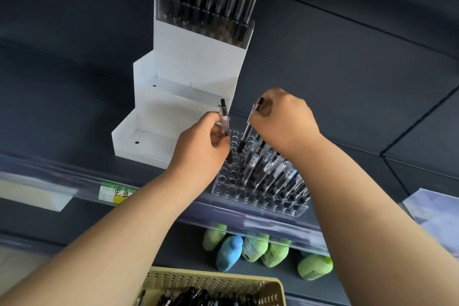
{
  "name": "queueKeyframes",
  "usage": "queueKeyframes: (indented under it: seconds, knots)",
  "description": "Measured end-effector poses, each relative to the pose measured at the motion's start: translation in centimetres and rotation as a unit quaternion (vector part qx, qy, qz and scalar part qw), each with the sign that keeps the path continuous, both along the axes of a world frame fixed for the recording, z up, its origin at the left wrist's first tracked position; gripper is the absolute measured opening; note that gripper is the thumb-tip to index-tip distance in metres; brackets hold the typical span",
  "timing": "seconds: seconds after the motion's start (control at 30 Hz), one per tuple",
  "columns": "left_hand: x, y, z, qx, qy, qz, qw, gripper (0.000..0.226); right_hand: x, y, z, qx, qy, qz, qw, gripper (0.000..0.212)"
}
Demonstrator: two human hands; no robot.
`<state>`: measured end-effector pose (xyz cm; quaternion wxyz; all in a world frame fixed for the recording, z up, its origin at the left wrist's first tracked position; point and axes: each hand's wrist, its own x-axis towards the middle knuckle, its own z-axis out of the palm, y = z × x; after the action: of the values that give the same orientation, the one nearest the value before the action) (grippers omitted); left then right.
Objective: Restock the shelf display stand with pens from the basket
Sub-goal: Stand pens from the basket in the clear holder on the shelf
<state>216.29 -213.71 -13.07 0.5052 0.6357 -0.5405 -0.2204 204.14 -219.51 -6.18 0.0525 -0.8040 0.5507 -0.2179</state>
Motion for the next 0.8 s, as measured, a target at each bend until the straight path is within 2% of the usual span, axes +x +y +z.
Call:
queueKeyframes:
  seconds: [0.17, 0.47, 0.8]
  knots:
    - [-0.3, 0.0, 0.0, -0.009, -0.018, 0.002, 1.0, 0.018, 0.2, 0.2, 0.2, -0.006, 0.036, 0.001, 0.999, 0.017]
    - [-0.5, -0.1, -0.1, -0.012, -0.035, 0.009, 0.999, 0.02, 0.4, -0.5, -0.3, 0.016, 0.184, -0.002, 0.983, 0.022]
    - [-0.9, -0.6, -0.3, -0.016, -0.032, 0.002, 0.999, 0.019, 1.3, -1.9, 0.7, 0.119, 0.207, -0.003, 0.971, 0.017]
